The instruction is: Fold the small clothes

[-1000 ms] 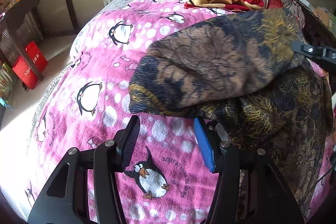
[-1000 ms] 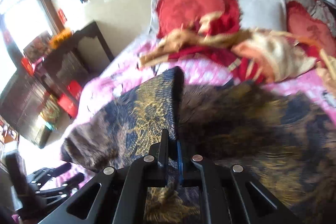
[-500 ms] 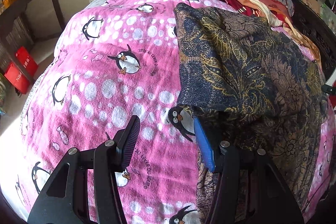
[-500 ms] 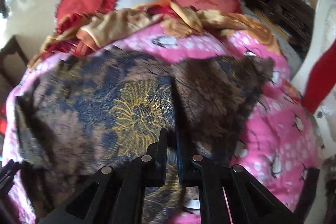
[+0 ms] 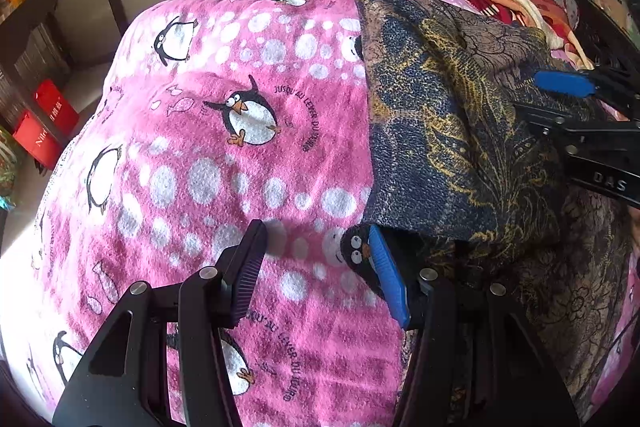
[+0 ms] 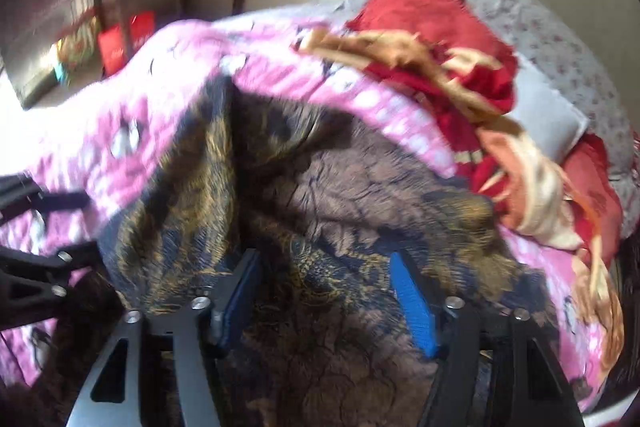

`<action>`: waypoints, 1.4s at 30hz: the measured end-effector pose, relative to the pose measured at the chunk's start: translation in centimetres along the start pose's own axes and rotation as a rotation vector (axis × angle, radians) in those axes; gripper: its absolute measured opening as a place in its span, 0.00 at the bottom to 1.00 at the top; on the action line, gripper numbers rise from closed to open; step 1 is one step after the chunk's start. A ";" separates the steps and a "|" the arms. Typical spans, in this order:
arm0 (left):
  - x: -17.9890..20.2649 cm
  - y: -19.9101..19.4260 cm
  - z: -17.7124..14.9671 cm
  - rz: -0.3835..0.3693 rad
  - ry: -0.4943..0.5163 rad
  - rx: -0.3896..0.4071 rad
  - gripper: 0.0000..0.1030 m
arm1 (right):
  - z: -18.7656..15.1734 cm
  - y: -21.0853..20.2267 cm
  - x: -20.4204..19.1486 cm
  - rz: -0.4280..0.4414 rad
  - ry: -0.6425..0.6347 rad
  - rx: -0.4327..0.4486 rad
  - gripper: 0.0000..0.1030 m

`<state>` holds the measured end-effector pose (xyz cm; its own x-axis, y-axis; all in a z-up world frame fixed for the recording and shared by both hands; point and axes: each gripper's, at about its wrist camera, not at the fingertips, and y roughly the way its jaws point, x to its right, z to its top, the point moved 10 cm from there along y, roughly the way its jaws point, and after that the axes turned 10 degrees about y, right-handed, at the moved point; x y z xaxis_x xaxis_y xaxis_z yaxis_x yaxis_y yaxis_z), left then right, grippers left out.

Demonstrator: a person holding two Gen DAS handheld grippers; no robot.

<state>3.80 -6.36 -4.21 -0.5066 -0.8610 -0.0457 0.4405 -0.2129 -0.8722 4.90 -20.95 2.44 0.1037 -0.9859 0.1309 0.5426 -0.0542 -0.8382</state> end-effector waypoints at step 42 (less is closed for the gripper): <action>-2.0 0.0 1.5 -0.101 -0.112 0.060 0.52 | 11.8 3.1 -8.0 0.450 0.154 0.034 0.06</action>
<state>5.92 -5.38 -3.33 -0.4661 -0.8792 0.0987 0.4364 -0.3255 -0.8388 15.59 -11.38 5.01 0.2113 -0.9224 -0.3234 0.4995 0.3863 -0.7754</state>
